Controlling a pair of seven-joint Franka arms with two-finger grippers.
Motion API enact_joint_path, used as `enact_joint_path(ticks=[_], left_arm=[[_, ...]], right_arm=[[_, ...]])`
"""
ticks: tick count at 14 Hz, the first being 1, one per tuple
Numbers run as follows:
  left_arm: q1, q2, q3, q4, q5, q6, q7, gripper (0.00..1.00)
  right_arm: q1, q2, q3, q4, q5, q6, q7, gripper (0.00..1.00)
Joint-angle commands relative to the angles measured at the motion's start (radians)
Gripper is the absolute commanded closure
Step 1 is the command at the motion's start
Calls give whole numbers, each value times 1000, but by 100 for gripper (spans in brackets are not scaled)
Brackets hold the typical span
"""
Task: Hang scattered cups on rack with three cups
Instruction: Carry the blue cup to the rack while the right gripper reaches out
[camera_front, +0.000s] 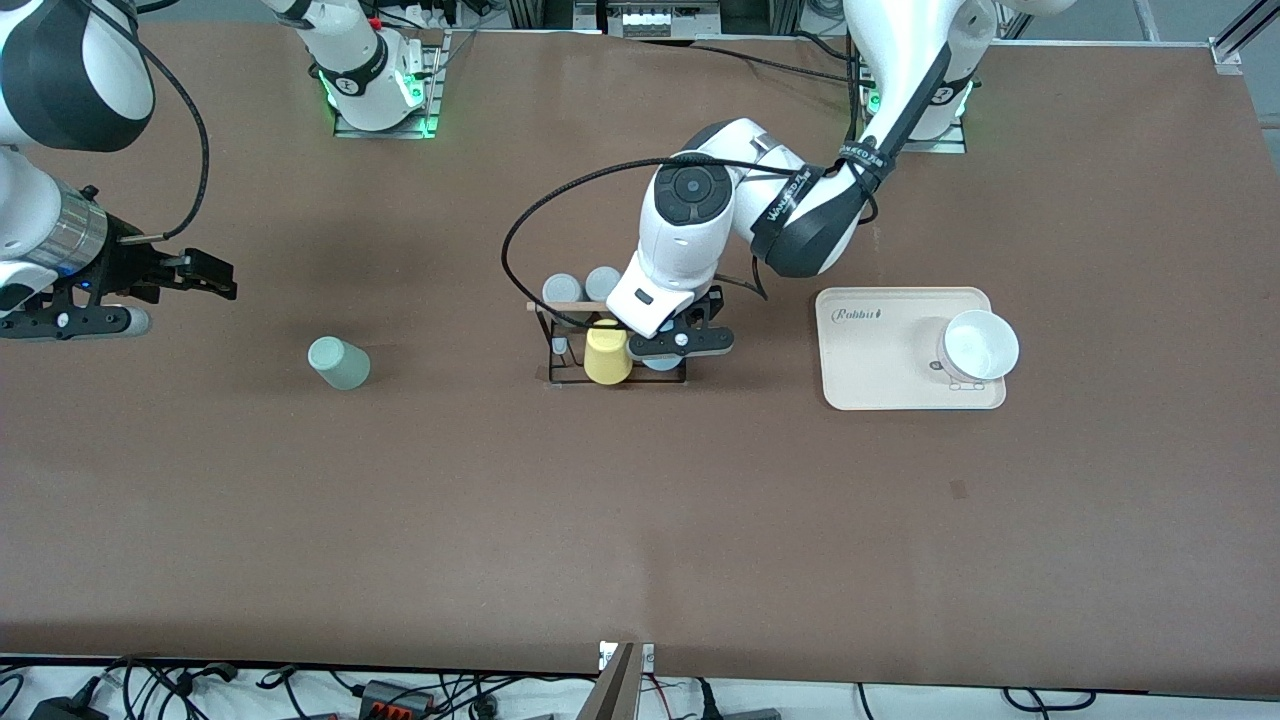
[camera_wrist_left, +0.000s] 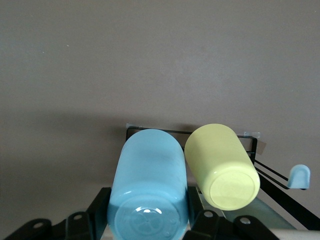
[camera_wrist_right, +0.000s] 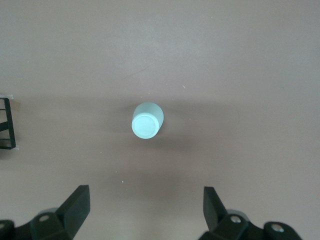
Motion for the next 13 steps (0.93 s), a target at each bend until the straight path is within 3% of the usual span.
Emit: enact_joint_path(ticks=[1, 5, 7, 8, 9, 10, 13], left_arm=[[-15, 40, 6, 25, 24, 25, -11, 75], [-15, 54, 4, 25, 56, 28, -13, 75], [-15, 56, 4, 25, 60, 28, -13, 68], [-15, 56, 4, 25, 61, 30, -5, 61], [-15, 56, 4, 25, 61, 30, 0, 36], [-17, 56, 6, 25, 69, 30, 0, 0], [-12, 44, 4, 27, 90, 27, -4, 0]], right_arm=[[2, 5, -1, -2, -1, 0, 1, 0], [5, 24, -1, -2, -1, 3, 4, 0], [6, 24, -1, -2, -1, 3, 6, 0], [6, 25, -1, -2, -1, 5, 6, 0], [6, 27, -1, -6, -1, 12, 6, 0], [6, 25, -1, -20, -1, 23, 7, 0], [12, 25, -1, -58, -1, 66, 10, 0]])
